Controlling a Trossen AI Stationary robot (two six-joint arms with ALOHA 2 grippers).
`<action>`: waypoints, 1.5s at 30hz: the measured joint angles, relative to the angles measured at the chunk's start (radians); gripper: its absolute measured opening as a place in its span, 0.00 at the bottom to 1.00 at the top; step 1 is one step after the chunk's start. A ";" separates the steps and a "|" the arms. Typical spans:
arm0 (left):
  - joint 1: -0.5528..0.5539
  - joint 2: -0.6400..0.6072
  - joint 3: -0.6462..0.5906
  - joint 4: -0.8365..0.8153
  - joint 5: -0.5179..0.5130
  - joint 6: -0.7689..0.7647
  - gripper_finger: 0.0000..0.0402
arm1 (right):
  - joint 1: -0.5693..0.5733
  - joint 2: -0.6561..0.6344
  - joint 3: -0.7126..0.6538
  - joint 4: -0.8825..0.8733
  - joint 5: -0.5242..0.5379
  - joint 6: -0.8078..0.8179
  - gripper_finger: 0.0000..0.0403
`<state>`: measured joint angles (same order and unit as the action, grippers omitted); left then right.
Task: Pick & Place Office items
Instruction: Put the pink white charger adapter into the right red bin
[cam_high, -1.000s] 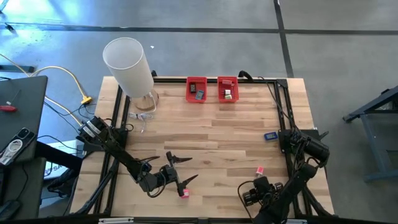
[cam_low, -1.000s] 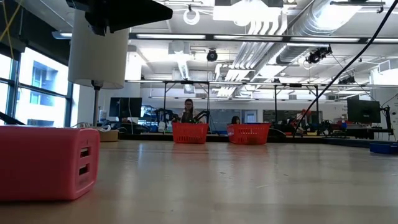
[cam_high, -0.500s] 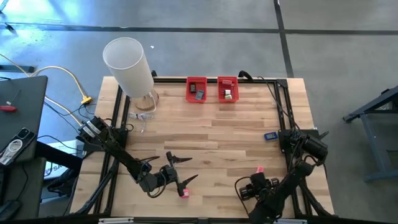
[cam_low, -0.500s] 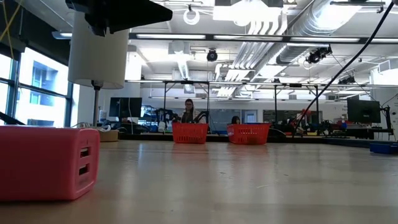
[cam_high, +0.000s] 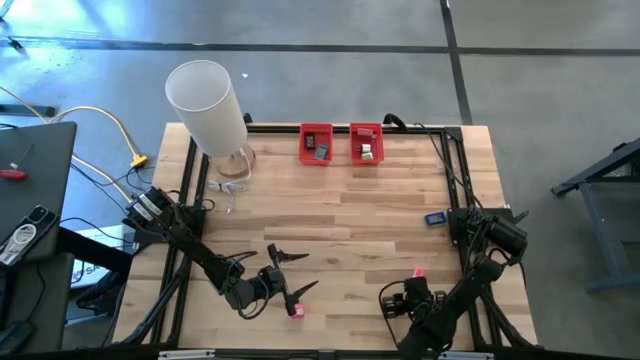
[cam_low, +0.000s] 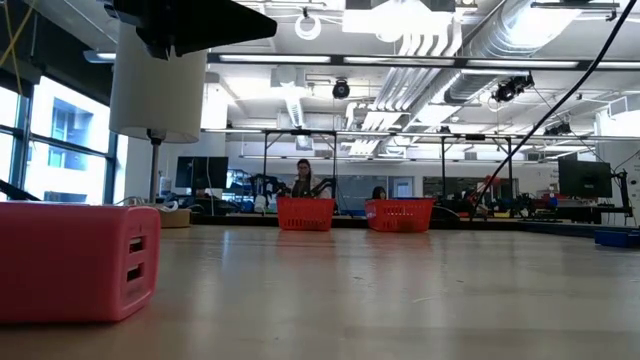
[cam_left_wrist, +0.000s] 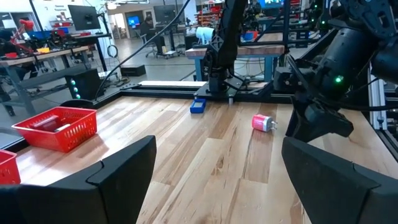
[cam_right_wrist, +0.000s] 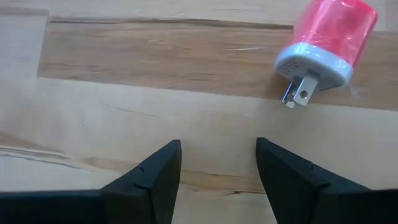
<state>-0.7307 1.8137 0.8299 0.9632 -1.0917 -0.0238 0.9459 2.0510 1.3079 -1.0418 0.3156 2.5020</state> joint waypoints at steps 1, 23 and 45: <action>0.000 0.000 0.000 0.000 0.000 0.000 0.85 | 0.000 0.000 0.000 -0.001 0.000 -0.002 0.48; 0.000 0.000 0.000 -0.021 -0.001 0.008 0.85 | -0.044 -0.018 0.006 -0.136 -0.255 0.100 0.48; 0.000 0.000 0.000 -0.021 -0.001 0.008 0.85 | -0.128 -0.017 0.004 -0.111 -0.169 0.020 0.48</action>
<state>-0.7307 1.8137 0.8299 0.9421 -1.0924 -0.0154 0.8182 2.0344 1.3117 -1.1533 0.1465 2.5224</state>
